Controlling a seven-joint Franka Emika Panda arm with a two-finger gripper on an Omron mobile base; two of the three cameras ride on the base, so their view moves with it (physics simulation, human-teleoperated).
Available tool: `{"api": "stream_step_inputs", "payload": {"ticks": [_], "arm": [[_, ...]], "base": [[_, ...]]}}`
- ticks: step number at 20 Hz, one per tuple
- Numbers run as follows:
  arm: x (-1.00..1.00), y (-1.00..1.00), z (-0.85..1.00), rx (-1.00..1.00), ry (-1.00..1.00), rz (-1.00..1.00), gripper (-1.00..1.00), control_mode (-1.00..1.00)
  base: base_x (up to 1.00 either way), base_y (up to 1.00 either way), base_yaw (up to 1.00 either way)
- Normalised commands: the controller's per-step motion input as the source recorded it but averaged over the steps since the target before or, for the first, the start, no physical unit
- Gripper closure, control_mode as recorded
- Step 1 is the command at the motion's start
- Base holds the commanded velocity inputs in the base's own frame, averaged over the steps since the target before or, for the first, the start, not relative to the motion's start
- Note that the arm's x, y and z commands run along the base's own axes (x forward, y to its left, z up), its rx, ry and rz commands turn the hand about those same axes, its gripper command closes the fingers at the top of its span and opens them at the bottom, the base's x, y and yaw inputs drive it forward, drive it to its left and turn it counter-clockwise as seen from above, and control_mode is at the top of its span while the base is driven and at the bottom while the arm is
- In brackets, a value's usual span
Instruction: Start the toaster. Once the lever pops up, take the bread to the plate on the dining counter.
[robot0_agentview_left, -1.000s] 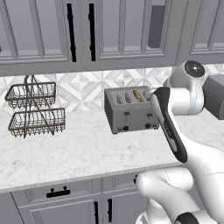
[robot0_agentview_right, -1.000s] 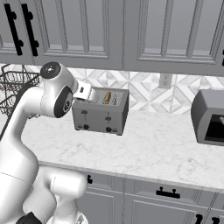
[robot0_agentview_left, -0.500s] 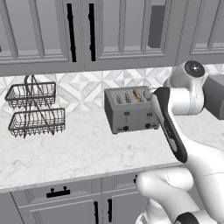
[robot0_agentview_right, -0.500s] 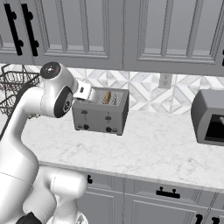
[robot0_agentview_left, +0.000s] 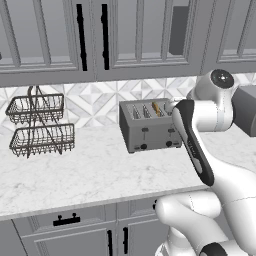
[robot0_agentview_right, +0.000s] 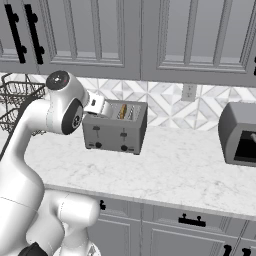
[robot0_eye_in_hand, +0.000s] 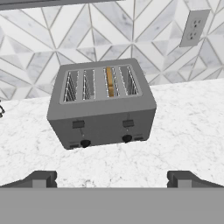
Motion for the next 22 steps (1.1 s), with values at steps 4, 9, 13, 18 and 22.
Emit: {"api": "stream_step_inputs", "payload": {"ticks": [4,9,13,18,22], "arm": [[0.0,0.0,0.0,0.0,0.0,0.0,-1.0,-1.0],[0.0,0.0,0.0,0.0,0.0,0.0,-1.0,-1.0],[0.0,0.0,0.0,0.0,0.0,0.0,-1.0,-1.0],[0.0,0.0,0.0,0.0,0.0,0.0,-1.0,-1.0],[0.0,0.0,0.0,0.0,0.0,0.0,-1.0,-1.0]], "base": [[0.0,0.0,0.0],[0.0,0.0,0.0],[0.0,0.0,0.0],[0.0,0.0,0.0],[0.0,0.0,0.0]]}}
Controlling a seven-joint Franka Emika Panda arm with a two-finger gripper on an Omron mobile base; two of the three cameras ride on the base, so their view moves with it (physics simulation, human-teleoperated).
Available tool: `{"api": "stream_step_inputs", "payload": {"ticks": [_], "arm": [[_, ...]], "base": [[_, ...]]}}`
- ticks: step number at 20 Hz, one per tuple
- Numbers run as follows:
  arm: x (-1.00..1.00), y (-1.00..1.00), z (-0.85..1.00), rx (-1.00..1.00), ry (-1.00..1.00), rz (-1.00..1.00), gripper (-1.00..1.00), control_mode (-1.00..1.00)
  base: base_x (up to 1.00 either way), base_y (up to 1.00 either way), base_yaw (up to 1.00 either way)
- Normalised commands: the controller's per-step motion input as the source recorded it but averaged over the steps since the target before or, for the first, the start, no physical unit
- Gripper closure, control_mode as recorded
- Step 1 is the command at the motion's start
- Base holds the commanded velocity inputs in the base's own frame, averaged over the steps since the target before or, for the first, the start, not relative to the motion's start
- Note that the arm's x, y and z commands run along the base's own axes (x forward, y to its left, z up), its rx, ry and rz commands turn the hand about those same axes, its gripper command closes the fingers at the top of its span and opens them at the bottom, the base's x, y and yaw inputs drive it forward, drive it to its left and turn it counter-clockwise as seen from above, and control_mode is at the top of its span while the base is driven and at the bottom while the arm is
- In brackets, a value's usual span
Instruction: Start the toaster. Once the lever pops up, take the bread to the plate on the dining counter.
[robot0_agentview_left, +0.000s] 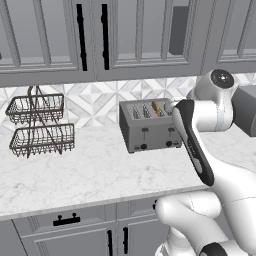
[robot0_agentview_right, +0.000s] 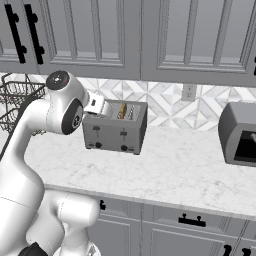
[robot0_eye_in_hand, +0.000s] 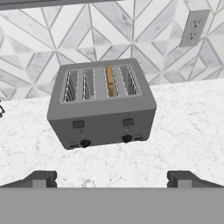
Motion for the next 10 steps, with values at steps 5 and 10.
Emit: {"api": "stream_step_inputs", "payload": {"ticks": [5,10], "arm": [[0.0,0.0,0.0,0.0,0.0,0.0,-1.0,-1.0],[0.0,0.0,0.0,0.0,0.0,0.0,-1.0,-1.0]], "base": [[0.0,0.0,0.0],[0.0,0.0,0.0]]}}
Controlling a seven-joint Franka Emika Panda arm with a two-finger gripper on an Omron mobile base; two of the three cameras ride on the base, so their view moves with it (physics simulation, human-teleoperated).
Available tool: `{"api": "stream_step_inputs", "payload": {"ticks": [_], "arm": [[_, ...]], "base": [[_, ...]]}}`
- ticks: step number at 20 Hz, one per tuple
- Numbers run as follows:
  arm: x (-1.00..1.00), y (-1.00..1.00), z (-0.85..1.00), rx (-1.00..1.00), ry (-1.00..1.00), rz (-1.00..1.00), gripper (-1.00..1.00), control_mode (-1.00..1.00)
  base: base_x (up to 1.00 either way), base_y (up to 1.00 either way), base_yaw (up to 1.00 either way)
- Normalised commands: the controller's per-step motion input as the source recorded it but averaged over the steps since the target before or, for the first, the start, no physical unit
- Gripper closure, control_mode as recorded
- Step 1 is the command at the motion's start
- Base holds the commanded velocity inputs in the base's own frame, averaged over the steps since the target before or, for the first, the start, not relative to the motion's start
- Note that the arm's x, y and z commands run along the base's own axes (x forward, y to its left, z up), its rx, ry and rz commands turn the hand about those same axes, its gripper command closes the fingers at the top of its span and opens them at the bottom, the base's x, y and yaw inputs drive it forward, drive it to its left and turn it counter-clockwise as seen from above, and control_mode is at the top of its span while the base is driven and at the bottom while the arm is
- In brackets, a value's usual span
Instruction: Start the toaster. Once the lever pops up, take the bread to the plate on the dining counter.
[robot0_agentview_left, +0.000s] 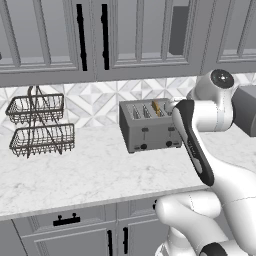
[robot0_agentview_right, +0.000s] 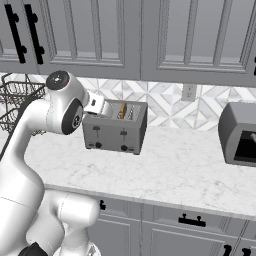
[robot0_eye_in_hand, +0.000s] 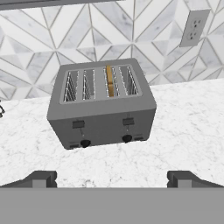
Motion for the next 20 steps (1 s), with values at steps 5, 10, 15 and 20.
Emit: {"api": "stream_step_inputs", "payload": {"ticks": [5,10,15,20], "arm": [[0.0,0.0,0.0,0.0,0.0,0.0,-1.0,-1.0],[0.0,0.0,0.0,0.0,0.0,0.0,-1.0,-1.0],[0.0,0.0,0.0,0.0,0.0,0.0,-1.0,-1.0],[-0.01,0.0,0.0,0.0,0.0,0.0,-1.0,-1.0]], "base": [[0.0,0.0,0.0],[0.0,0.0,0.0],[0.0,0.0,0.0],[0.0,0.0,0.0]]}}
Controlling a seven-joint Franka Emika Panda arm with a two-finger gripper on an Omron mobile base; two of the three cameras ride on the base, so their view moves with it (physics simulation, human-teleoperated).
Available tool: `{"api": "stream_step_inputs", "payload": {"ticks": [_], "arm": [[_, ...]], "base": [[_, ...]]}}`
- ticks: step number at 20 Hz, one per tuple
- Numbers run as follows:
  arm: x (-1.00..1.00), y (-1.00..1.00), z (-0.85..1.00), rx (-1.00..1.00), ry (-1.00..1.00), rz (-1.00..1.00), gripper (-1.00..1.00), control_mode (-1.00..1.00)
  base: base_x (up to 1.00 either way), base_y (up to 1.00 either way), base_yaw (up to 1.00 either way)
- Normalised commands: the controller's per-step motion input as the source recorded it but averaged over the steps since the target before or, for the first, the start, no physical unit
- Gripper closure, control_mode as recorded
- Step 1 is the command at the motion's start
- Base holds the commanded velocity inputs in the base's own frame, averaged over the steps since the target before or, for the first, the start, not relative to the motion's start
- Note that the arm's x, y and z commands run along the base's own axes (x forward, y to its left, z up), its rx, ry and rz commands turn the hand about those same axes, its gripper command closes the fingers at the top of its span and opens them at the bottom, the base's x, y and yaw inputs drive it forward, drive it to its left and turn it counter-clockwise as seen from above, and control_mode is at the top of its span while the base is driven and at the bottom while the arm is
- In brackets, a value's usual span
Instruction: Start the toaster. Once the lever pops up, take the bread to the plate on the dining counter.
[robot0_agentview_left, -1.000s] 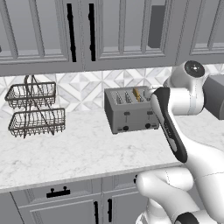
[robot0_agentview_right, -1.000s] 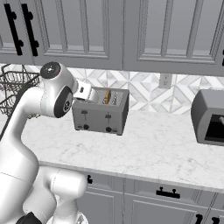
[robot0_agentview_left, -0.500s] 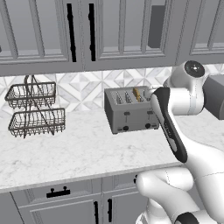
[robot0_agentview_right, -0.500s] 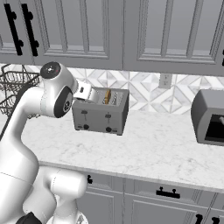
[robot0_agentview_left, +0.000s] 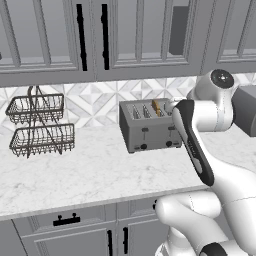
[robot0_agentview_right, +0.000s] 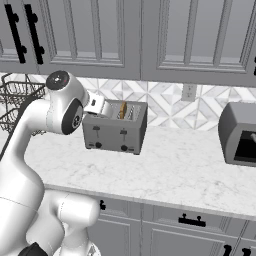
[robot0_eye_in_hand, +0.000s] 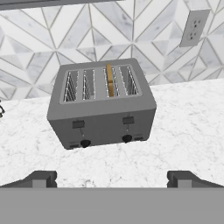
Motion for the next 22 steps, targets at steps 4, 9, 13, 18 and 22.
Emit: {"api": "stream_step_inputs", "payload": {"ticks": [4,9,13,18,22], "arm": [[0.0,-0.09,-0.01,0.0,-0.09,0.0,-1.0,-1.0],[0.0,-0.31,-0.02,0.0,-0.15,0.0,-1.0,-1.0],[0.02,-0.23,-0.11,0.0,-0.1,0.0,-1.0,-1.0],[0.3,0.0,-0.13,0.0,0.0,0.03,-1.0,-1.0],[0.49,0.01,-0.23,0.0,0.02,0.05,-1.0,-1.0]], "base": [[0.0,0.0,0.0],[0.0,0.0,0.0],[0.0,0.0,0.0],[0.0,0.0,0.0],[0.0,0.0,0.0]]}}
